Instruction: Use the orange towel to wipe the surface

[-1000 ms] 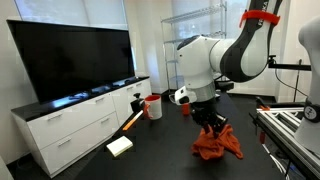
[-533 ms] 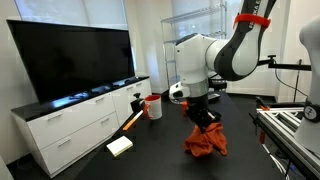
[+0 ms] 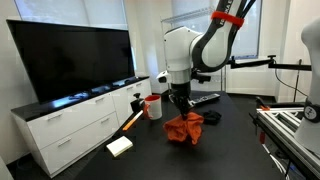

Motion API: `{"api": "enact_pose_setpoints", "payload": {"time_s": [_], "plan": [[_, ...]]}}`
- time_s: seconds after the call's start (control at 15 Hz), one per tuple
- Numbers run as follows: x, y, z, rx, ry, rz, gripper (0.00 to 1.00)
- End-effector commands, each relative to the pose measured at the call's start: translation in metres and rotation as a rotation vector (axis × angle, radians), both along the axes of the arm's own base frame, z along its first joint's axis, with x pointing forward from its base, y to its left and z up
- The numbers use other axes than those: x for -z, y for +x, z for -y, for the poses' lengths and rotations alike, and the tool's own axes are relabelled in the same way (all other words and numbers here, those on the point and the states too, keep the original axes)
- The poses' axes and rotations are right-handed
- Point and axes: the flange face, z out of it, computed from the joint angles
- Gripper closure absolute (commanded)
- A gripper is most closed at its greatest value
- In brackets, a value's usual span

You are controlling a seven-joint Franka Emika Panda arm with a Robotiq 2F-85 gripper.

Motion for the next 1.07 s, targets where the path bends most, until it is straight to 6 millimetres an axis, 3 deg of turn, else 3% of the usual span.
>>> {"api": "enact_pose_setpoints", "payload": {"time_s": [0.0,0.4,1.0], "plan": [[0.01,0.005,-0.004,0.006,-0.025,-0.02,0.98],[0.029,-0.012,-0.028,-0.068,-0.069,-0.054,0.98],[0.039,-0.084,-0.066,-0.302,-0.109,-0.131,0.98]]}}
